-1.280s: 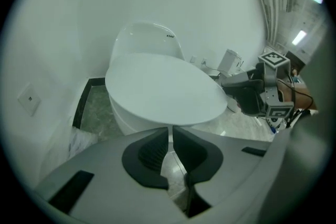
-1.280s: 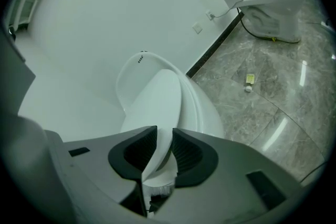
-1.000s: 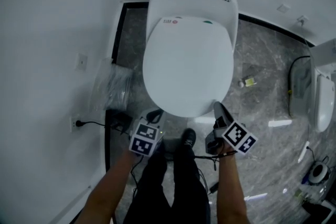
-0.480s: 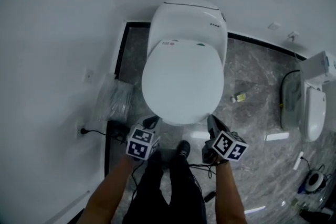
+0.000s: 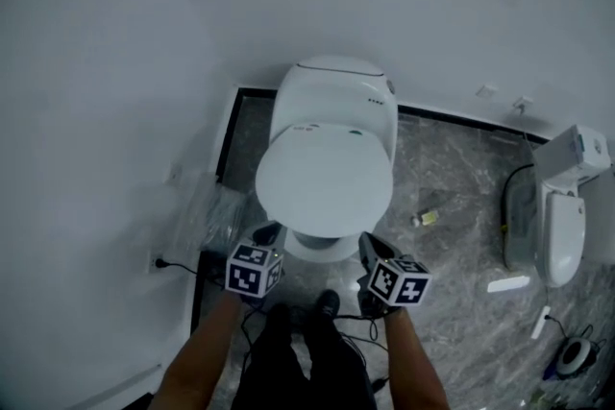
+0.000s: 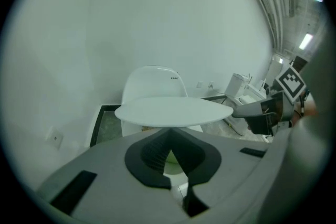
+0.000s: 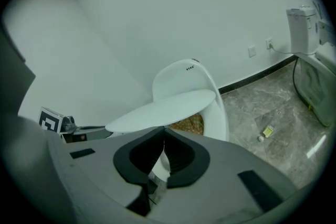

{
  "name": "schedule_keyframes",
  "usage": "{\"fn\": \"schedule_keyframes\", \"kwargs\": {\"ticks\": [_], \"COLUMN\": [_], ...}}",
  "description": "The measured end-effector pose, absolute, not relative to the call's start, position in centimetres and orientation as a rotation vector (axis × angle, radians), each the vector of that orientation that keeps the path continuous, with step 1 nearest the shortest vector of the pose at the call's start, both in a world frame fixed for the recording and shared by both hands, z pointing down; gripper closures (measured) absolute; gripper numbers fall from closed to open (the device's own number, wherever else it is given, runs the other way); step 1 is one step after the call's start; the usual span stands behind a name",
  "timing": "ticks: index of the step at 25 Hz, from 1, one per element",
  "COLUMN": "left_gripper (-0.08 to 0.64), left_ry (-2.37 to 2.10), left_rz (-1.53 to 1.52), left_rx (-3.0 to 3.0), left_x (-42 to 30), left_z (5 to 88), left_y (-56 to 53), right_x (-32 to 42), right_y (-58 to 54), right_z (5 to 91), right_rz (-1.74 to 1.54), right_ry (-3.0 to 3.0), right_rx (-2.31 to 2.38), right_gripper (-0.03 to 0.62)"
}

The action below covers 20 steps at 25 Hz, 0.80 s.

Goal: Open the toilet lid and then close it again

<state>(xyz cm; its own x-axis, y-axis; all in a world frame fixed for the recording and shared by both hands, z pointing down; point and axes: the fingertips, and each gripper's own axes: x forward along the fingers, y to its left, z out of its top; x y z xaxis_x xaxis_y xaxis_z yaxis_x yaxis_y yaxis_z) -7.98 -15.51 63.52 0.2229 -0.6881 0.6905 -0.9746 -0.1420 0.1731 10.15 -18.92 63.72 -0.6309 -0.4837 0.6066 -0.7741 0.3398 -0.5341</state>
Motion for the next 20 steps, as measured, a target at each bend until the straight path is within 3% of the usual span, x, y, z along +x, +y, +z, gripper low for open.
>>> {"fn": "schedule_keyframes", "kwargs": {"ticks": [20], "left_gripper": [0.552], "left_ry": [-1.593], "left_rz": [0.517], "left_rx": [1.998], "left_x": [-9.3], "left_z": [54.9], "left_y": [-25.1], "right_x": [7.5], "right_y": [-27.4], "right_z": [56.6], "right_rz": [1.036], "right_ry": [-2.324], "right_rx": [1.115], "right_gripper": [0.581]}}
